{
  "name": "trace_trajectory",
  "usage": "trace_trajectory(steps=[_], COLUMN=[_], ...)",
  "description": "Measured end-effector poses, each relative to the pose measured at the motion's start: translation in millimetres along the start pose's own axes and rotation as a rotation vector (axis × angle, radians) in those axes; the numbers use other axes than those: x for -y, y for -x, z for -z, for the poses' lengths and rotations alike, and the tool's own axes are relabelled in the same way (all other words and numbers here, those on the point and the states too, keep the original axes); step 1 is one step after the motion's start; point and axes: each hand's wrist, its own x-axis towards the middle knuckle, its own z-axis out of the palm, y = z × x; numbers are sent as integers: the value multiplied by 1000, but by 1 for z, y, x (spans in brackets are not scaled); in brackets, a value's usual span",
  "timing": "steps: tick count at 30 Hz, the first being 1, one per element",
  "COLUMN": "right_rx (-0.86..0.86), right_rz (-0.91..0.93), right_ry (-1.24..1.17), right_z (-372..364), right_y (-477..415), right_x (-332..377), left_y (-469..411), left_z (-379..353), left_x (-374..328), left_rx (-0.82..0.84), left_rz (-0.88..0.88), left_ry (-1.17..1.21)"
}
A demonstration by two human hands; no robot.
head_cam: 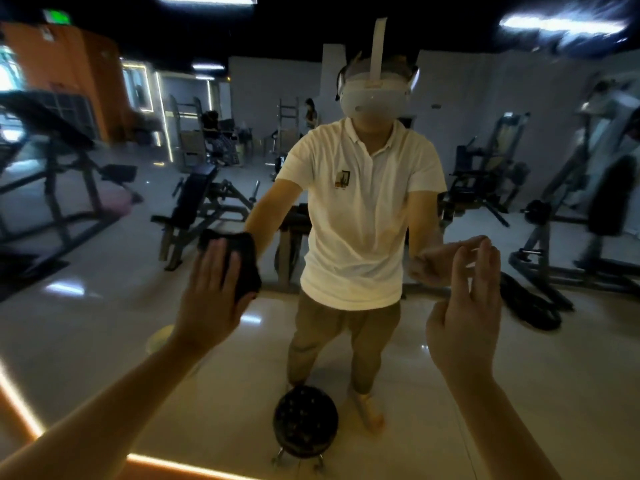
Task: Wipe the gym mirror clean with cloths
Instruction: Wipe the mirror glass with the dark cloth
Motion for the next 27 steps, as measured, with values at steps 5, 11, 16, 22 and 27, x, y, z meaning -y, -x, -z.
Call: trace_trajectory(steps=[5, 11, 16, 22, 27], right_rx=[14, 78, 95, 165, 177], right_rz=[31, 59, 9, 101, 125], right_ry=[15, 79, 199, 122, 29], right_z=[3, 40, 89, 109, 120], right_y=[1, 12, 8, -1, -3], right_x=[-6, -63, -143, -203, -218], left_y=[25, 21, -19, -73, -78], left_z=[-11, -52, -73, -74, -64], left_x=[-11, -128, -255, -421, -425], left_rx=[13, 8, 36, 140, 116], left_rz=[176, -232, -489, -667, -660], left_ry=[20, 117, 34, 13, -23])
